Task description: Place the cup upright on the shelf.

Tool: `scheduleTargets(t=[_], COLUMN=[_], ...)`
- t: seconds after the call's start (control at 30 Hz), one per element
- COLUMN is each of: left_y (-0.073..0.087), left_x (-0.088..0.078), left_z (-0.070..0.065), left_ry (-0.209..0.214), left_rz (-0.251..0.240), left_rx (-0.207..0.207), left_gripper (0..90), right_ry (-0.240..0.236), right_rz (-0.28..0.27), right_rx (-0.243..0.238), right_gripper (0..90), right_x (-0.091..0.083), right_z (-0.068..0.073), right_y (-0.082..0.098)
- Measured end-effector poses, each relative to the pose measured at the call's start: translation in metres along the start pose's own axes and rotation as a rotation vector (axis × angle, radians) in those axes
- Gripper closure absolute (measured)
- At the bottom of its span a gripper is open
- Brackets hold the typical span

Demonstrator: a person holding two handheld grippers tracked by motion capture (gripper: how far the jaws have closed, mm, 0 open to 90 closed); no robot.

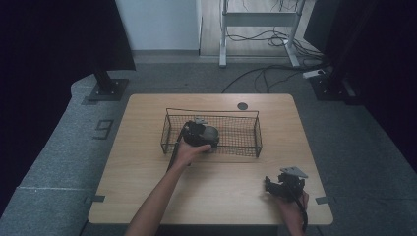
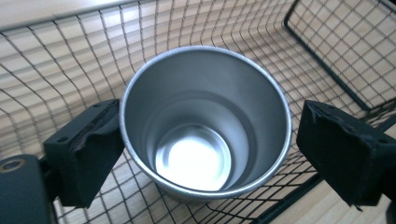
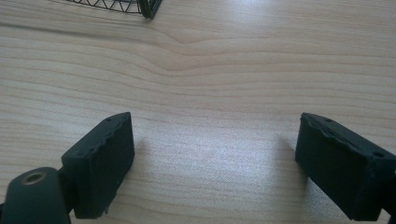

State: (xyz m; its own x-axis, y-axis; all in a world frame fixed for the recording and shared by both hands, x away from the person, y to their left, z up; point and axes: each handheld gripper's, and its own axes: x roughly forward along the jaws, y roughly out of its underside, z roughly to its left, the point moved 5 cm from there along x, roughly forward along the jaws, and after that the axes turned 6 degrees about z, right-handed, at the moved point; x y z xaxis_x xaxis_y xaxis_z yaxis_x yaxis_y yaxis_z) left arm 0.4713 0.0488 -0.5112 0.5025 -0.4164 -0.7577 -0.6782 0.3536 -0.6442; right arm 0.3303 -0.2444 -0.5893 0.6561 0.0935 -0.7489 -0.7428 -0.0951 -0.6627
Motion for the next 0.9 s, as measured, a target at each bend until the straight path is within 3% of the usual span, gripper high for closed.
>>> scheduleTargets(t=[0.13, 0.4, 0.63, 0.9], left_y=[-0.006, -0.006, 0.008, 0.032], left_x=[-0.015, -0.04, -0.058, -0.071], left_z=[-0.003, -0.008, -0.009, -0.002], left_ry=[0.014, 0.033, 0.054, 0.074], left_rz=[-0.066, -0.109, -0.152, -0.161], left_rx=[-0.001, 0.022, 0.043, 0.044], left_gripper=[8.3, 8.5, 9.1, 9.9], right_ry=[0.0, 0.0, 0.001, 0.001], right_rz=[0.0, 0.0, 0.002, 0.0], right_rx=[0.0, 0.0, 0.0, 0.003], right_gripper=[11.5, 11.5, 11.5, 11.5], right_x=[0.0, 0.0, 0.0, 0.0], right_z=[0.0, 0.0, 0.0, 0.0], right_y=[0.0, 0.0, 0.0, 0.0])
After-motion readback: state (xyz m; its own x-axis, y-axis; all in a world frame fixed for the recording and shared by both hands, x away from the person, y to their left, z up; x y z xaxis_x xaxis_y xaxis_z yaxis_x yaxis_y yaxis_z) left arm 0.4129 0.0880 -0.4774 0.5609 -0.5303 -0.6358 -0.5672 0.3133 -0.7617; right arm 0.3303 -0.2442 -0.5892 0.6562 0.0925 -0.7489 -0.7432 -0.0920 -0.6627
